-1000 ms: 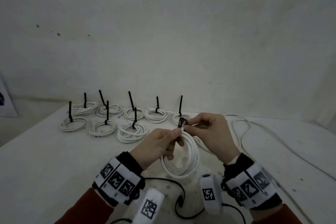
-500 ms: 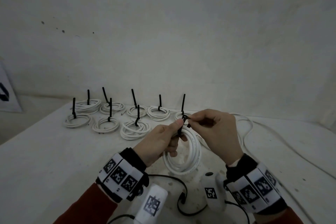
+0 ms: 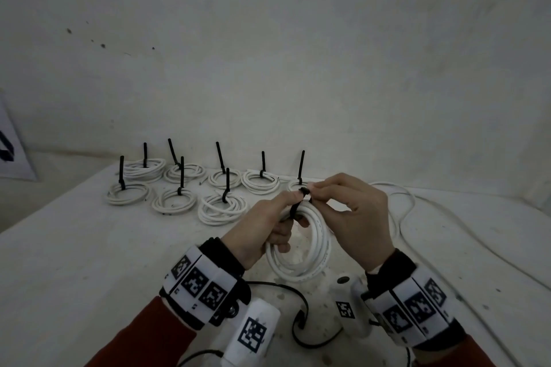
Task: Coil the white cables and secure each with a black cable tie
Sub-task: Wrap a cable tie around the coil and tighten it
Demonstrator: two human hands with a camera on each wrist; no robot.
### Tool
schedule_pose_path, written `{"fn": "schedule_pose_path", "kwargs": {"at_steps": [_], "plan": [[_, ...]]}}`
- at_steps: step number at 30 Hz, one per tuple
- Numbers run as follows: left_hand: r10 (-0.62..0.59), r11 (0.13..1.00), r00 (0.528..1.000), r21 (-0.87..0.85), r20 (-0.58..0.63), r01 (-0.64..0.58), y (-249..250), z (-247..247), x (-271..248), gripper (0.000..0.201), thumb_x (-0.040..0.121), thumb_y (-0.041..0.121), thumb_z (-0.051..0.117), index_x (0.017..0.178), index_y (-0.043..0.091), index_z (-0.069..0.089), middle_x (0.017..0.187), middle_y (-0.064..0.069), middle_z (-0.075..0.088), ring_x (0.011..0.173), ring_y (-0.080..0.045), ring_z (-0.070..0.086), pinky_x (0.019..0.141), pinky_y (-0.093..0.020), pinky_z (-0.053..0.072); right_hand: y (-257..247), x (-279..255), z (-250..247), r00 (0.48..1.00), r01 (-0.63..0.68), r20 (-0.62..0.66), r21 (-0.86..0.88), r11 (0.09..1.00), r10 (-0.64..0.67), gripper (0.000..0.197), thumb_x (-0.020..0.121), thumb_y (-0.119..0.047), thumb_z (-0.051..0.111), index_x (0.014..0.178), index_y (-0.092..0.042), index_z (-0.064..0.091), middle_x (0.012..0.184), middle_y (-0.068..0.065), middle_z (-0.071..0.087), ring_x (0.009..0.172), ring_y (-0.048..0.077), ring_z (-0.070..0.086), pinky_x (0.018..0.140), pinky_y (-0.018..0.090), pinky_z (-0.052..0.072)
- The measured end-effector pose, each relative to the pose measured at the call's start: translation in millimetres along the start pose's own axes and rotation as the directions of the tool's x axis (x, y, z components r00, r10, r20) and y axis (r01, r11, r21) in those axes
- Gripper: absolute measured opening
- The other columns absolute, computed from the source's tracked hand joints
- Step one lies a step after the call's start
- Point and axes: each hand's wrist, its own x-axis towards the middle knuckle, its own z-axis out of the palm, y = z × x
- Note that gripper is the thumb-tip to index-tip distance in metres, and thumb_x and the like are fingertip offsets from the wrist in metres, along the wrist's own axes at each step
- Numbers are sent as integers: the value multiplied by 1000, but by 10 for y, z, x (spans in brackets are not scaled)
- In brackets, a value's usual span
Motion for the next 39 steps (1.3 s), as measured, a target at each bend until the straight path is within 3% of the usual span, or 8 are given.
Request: {"fn": "schedule_pose_path", "kwargs": {"at_steps": [4,8,13,17,20,23,28,39], "plan": [[20,1000,1000,-6,-19,-20,-20,-6,17,45,83,46,57,46,20,59,47,4,18,40,-9,17,43,-22,27,2,12,-26,994,-100,62,120,988,93,11,75,0,77,84,-5,75,81,2,73,76,7,67,70,24,55],[62,998,997,2,-35,-62,8,-18,7,41,77,47,55,45,22,56,47,6,21,42,-9,17,44,-22,25,-80,67,-71,871,-484,178,472,737,458,46,71,9,77,104,-12,53,81,8,74,80,22,72,76,28,57],[39,998,995,51,-94,-34,-44,39,27,53,91,38,49,42,21,57,45,6,23,38,-8,19,42,-21,24,-160,24,-36,930,-367,92,314,875,357,51,72,-3,81,96,-38,52,76,3,72,67,18,68,68,29,55],[134,987,975,111,-177,-115,-32,17,13,50,90,41,52,44,21,59,43,7,29,38,-9,25,45,-24,25,-119,57,-75,927,-373,143,281,884,346,36,78,-6,77,95,-24,52,86,-12,74,82,10,71,77,35,55],[586,704,782,612,-215,-360,-27,-134,18,40,78,61,51,68,24,65,52,6,52,50,-11,48,54,-24,38,-95,126,-116,847,-509,269,163,845,458,17,85,-15,71,92,-26,60,113,-21,66,115,0,57,96,27,44],[827,268,559,913,-54,-309,-7,-246,15,41,81,57,48,83,18,62,61,11,57,59,-6,51,55,-12,34,-188,181,-143,618,-748,432,66,660,657,27,91,-39,58,73,-23,71,115,-20,64,112,-13,51,92,16,35],[873,154,488,943,10,-294,-21,-272,37,42,84,55,49,86,15,63,63,8,60,55,-5,48,55,-17,31,-306,158,-88,525,-848,568,290,443,634,31,95,-27,53,77,-9,71,94,-12,72,87,-12,62,69,1,41],[758,500,586,832,-287,-239,-34,-358,71,34,76,50,53,64,18,57,52,7,53,58,-3,52,51,-12,35,-462,80,27,539,-830,609,264,492,582,26,86,-27,65,61,-25,71,121,-14,60,125,-16,37,107,26,31]]}}
